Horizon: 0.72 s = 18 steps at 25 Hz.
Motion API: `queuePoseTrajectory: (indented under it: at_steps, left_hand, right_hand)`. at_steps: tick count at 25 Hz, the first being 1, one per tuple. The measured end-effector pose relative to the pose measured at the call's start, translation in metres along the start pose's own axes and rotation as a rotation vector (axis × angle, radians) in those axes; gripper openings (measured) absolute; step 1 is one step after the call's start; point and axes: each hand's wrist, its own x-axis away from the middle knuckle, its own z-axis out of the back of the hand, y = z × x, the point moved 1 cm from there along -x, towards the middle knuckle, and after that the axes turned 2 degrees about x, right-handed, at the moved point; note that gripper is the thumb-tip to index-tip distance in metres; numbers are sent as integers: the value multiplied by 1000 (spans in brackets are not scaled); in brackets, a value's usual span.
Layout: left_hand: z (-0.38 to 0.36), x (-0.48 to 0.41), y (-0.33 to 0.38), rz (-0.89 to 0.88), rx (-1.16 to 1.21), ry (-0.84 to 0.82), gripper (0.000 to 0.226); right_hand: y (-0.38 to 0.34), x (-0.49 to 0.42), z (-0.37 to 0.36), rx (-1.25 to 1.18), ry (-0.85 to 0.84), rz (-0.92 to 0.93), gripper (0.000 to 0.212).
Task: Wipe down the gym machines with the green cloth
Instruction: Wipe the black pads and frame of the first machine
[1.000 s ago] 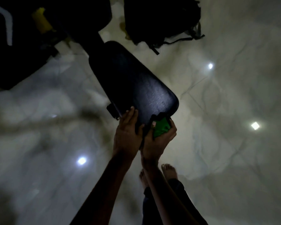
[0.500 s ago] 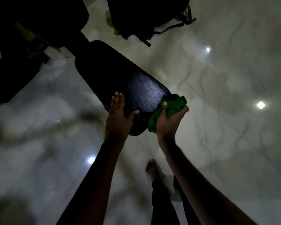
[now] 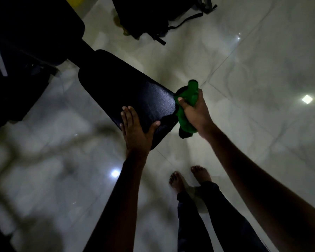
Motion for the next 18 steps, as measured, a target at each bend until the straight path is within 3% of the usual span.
queuePoseTrajectory:
  at_steps: [3,8,13,18]
  left_hand:
    - [4,-2,3,25,-14,4,111]
    - [10,-3,11,66,11,-19,113]
    - [15,-12,18,100,-44,-24,114]
    - [31,-47,31,121,-11,130,98]
  right_hand:
    - [-14,-16,17,78,-144,-20,38]
    - [-35,-13,29,271,-180,10,27]
    - [-68,-44,1,419,-203,68,50]
    - [-49,-38,23,433,-244,61,28]
